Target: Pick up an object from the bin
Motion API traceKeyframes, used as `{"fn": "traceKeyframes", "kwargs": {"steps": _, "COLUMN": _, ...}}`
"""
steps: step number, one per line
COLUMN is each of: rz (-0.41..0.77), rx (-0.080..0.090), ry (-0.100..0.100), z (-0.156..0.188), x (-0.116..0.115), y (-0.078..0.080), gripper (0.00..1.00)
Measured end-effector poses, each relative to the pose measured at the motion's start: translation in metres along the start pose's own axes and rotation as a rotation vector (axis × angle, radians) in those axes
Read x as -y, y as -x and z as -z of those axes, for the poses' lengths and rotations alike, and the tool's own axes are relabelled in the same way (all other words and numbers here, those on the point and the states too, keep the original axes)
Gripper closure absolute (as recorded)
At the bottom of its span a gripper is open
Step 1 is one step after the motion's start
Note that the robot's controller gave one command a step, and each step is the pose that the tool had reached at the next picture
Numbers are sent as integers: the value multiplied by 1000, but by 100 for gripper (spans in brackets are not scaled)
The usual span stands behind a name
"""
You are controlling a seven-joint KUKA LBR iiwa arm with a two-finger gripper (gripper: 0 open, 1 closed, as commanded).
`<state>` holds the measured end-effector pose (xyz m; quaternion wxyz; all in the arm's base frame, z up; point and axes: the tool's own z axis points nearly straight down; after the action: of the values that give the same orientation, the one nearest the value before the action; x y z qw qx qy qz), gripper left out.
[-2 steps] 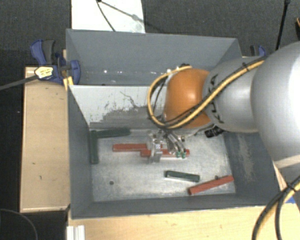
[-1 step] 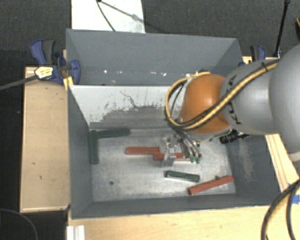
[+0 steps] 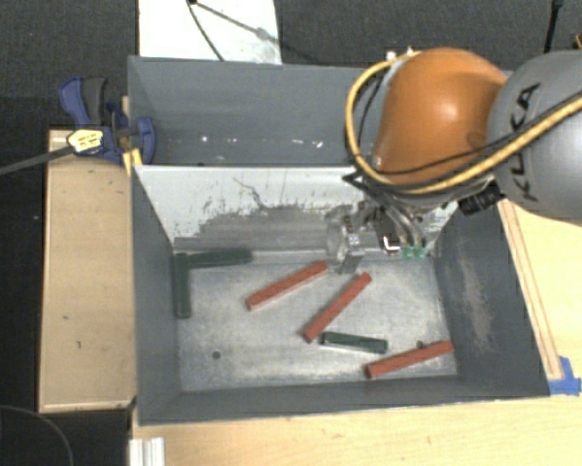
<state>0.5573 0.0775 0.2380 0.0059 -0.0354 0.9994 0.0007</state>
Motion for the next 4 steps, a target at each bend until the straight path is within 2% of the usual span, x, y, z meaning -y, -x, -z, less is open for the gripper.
{"fn": "traceKeyframes", "kwargs": {"steps": 1, "rz": -3, "rx": -9, "ry": 0, "z": -5, "x": 0, "y": -2, "gripper": 0}}
{"fn": "traceKeyframes", "kwargs": {"steps": 2, "rz": 131, "rx": -19, "ry": 0, "z": -127, "x": -1, "y": -46, "gripper": 0}}
{"fn": "traceKeyframes", "kwargs": {"steps": 3, "rz": 161, "rx": -5, "ry": -3, "z": -170, "x": 69, "y": 27, "gripper": 0}}
{"fn": "traceKeyframes", "kwargs": {"steps": 4, "rz": 163, "rx": -6, "ry": -1, "z": -166, "x": 65, "y": 26, "gripper": 100}}
